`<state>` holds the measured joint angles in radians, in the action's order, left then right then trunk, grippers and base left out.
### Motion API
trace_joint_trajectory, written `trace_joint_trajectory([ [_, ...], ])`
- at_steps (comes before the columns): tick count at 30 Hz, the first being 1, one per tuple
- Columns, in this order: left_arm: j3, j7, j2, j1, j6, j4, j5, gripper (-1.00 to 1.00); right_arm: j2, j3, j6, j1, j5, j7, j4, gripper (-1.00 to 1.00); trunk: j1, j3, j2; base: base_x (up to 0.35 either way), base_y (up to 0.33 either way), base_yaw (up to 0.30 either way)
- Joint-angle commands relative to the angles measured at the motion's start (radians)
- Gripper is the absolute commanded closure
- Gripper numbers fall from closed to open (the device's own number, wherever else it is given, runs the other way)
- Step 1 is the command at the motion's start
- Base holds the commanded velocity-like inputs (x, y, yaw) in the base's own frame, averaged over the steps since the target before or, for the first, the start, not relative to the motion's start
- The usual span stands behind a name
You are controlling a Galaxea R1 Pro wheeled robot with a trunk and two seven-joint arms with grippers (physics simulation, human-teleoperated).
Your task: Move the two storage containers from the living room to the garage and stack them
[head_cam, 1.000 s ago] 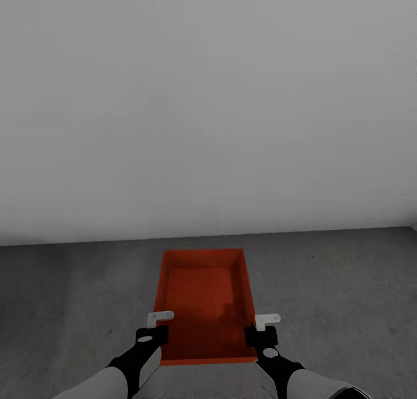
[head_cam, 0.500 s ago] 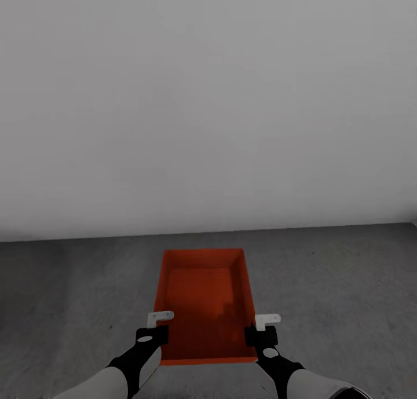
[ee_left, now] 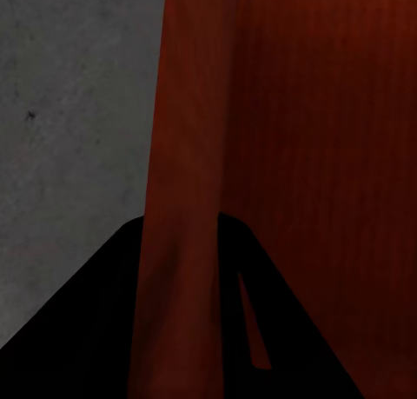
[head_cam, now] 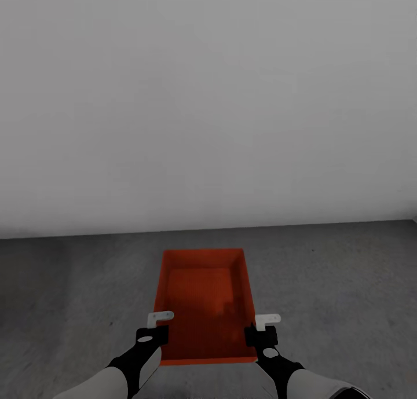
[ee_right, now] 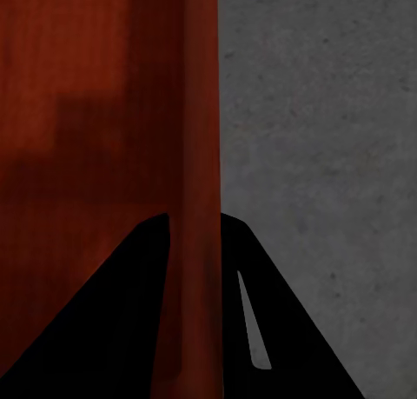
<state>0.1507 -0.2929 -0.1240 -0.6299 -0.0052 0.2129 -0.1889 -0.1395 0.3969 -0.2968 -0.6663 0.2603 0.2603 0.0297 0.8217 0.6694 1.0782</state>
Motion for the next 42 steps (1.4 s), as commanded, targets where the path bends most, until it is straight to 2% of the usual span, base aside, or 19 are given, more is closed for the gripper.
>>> trace_joint_trajectory([
  [1, 0.001, -0.005, -0.002, -0.001, -0.007, 0.005, 0.002, 1.0, 0.0, -0.066, 0.006, -0.001, 0.042, 0.002, -0.005, 1.0, 0.004, 0.004, 0.008, 0.0, 0.0, 0.0],
  [36, 0.0, -0.005, -0.002, -0.001, -0.007, 0.005, 0.001, 1.0, 0.0, -0.066, 0.005, -0.001, 0.042, 0.002, -0.005, 1.0, 0.138, 0.114, 0.253, 0.0, 0.0, 0.0],
  [42, 0.0, -0.005, -0.002, -0.001, -0.007, 0.005, 0.002, 1.0, 0.001, -0.066, 0.005, -0.001, 0.042, 0.002, -0.005, 1.0, 0.161, 0.133, 0.295, 0.0, 0.0, 0.119],
])
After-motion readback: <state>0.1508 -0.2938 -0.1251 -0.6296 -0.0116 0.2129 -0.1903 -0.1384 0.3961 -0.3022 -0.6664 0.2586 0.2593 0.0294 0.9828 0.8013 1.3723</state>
